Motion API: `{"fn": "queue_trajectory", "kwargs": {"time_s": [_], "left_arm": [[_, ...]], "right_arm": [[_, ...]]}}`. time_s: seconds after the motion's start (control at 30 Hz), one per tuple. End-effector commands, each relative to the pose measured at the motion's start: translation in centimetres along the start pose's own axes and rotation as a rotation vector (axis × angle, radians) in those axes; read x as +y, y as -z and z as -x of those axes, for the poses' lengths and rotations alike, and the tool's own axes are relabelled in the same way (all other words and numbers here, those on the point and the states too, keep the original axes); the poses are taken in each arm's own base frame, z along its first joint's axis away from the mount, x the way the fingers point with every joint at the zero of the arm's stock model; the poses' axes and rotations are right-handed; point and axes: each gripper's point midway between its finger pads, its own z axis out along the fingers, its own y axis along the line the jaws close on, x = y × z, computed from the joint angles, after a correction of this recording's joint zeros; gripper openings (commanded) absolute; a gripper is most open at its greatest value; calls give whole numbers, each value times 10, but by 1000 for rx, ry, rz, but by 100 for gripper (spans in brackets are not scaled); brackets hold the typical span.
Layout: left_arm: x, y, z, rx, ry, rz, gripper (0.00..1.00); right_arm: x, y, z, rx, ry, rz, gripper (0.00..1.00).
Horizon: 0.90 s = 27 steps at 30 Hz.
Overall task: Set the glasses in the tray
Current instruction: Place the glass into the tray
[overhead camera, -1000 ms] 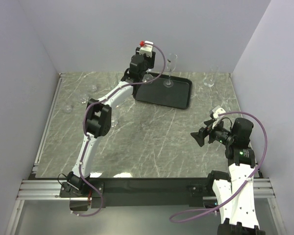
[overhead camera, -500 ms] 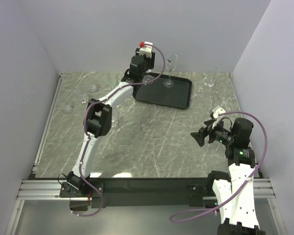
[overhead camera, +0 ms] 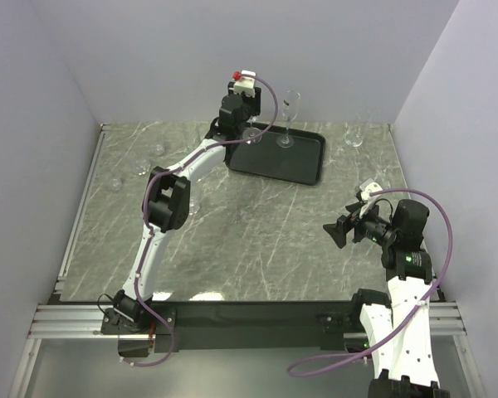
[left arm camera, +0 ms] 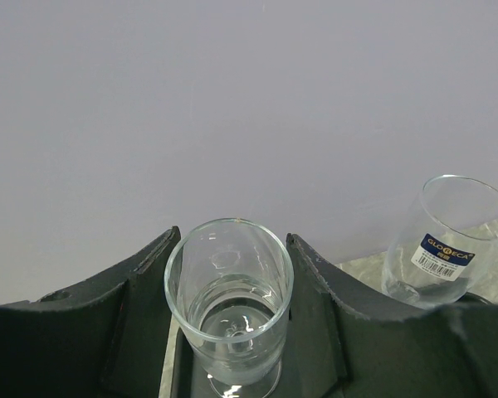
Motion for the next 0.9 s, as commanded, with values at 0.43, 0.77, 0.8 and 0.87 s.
{"fn": "queue_trajectory", "kwargs": {"time_s": [0.43, 0.77, 0.8, 0.87], "left_arm": [[0, -5, 29, -92, 48, 5, 64], [0, -3, 30, -86, 51, 5, 73], [0, -2, 31, -88, 51, 3, 74], [0, -2, 33, -89, 52, 1, 74]], "right_arm": [[-8, 5, 20, -30, 48, -36, 97], [-10, 5, 19, -28, 47, -42, 97], [-9, 5, 19, -28, 46, -42, 97], [-10, 5, 19, -27, 46, -41, 97]]}}
